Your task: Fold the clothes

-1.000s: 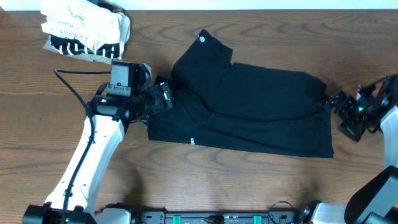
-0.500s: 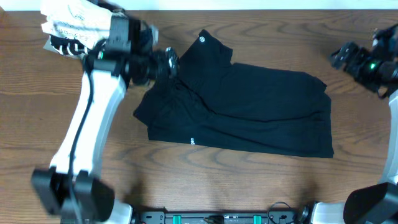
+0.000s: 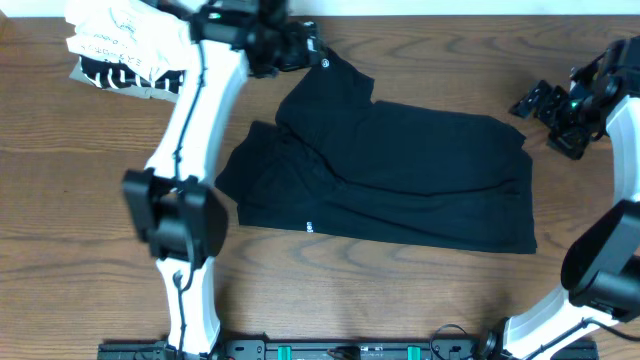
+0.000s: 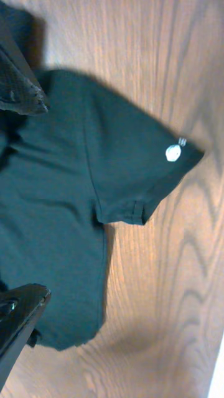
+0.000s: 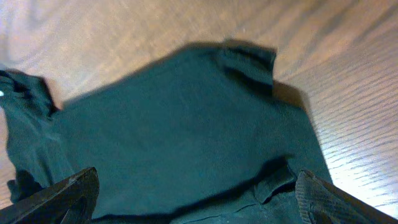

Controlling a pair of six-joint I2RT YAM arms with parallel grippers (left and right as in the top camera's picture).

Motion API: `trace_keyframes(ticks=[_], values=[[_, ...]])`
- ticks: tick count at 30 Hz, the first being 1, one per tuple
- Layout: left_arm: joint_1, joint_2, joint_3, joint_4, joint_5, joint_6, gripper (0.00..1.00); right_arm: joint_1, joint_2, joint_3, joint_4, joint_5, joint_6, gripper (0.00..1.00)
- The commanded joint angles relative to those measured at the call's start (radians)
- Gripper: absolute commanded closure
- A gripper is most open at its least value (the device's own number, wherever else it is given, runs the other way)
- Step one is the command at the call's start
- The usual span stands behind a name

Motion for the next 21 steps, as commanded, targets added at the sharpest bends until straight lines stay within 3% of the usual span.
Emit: trace_keyframes(ticks=[1,4,8,15,21], values=[[-0.039,0.097,0.054,0.018,0.005,0.0,0.12,0.007,0.016,0.005,-0.019,-0.021,-0.015,0.01],[-0.072,0.147,0.061,0.078,-0.018,-0.056,0.12,0.007,0.02,-0.003,-0.038,-0.018,-0.015,0.01],[-0.124,0.177,0.061,0.117,-0.153,-0.074,0.13,0.007,0.02,-0.016,-0.042,-0.018,-0.034,0.01],[-0.222,0.182,0.061,0.127,-0.412,0.007,0.16,0.007,0.021,-0.04,-0.033,-0.014,-0.049,0.01],[-0.251,0.199,0.061,0.215,-0.499,0.048,0.17,0.007,0.021,-0.045,-0.042,-0.014,-0.05,0.01]])
